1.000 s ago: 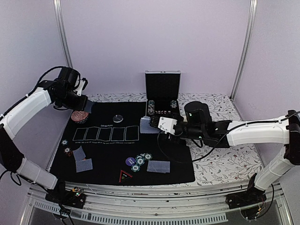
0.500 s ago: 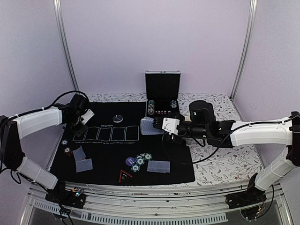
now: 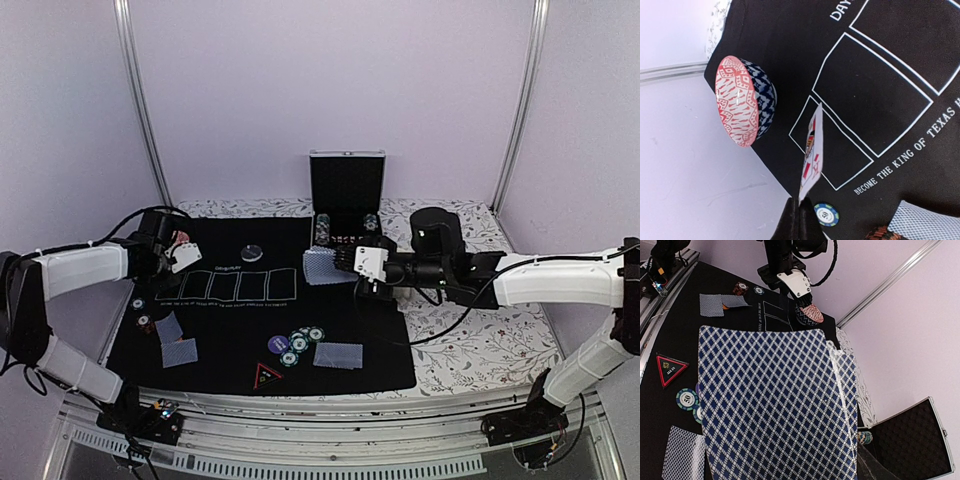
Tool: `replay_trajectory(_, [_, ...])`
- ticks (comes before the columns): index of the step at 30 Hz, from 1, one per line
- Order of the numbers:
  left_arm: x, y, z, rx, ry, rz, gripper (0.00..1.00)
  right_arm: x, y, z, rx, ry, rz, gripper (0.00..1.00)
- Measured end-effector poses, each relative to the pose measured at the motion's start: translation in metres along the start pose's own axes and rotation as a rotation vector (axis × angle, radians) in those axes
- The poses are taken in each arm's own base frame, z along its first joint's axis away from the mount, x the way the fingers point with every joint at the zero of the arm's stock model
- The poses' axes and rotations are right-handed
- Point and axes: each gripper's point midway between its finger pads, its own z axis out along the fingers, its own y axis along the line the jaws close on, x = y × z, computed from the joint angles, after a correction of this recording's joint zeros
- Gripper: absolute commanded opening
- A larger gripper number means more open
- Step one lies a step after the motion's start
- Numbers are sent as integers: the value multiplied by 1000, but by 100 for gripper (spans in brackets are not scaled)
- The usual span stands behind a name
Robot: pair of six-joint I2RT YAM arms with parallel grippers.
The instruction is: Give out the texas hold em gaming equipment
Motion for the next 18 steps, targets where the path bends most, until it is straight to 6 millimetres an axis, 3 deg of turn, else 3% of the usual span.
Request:
replay_trajectory(12, [19, 6, 24, 28, -17, 109, 0, 1, -16, -10, 12, -27, -10, 55])
replay_trajectory(18, [28, -6, 33, 39, 2, 159, 0, -2, -19, -13, 14, -40, -15, 55])
